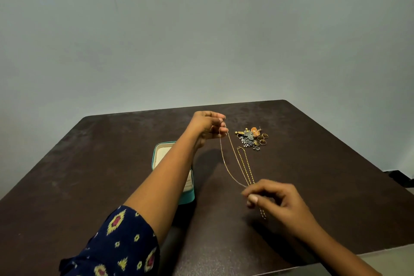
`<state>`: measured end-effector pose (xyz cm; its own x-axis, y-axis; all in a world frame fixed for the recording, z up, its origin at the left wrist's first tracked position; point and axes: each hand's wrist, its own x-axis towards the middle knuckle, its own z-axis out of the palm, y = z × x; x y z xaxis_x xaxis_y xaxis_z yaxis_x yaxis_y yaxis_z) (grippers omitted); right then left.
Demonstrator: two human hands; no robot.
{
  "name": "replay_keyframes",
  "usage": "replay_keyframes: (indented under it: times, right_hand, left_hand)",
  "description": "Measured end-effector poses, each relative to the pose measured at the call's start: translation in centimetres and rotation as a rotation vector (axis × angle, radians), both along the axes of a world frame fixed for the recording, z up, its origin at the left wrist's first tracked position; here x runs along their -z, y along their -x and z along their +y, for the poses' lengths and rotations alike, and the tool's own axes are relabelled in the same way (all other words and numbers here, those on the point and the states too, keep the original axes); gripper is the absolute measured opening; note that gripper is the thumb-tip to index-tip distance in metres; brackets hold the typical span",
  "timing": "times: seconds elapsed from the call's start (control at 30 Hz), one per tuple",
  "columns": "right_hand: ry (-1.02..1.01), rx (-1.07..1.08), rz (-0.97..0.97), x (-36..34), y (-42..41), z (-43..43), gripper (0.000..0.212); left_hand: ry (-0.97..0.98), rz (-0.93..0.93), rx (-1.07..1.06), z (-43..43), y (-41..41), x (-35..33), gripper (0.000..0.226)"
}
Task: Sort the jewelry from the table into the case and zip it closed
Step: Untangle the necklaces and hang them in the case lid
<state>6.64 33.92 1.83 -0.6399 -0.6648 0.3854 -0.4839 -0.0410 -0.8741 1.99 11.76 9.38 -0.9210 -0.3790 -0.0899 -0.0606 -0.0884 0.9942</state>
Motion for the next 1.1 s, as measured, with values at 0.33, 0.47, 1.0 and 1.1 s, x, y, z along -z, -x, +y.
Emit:
replay_keyframes:
  times: [0.33,0.47,1.0,1.1]
  right_hand:
    - [0.268,0.063,-0.493,-0.6,0.1,-0.5,0.044]
    - [0.283,0.057,-0.531,-0.7,-0.1,-0.7,0.055]
    - [0.434,-0.03,-0.664,-0.3,0.1,-1.2,0.067]
    - [0.391,-0.009,-0.652,-0.4,0.1,-1.0,0.062]
  left_hand:
    - [-0.025,0.093,0.107,4.7,-4.0,1.9,0.014]
    - [-0.038,0.096,0.114,6.5,-5.2,3.1,0.013]
    - [-0.157,0.03,0.228,8.5,-6.8,4.4,0.018]
    - [-0.14,0.001,0.223,8.3,-7.0,4.2,0.034]
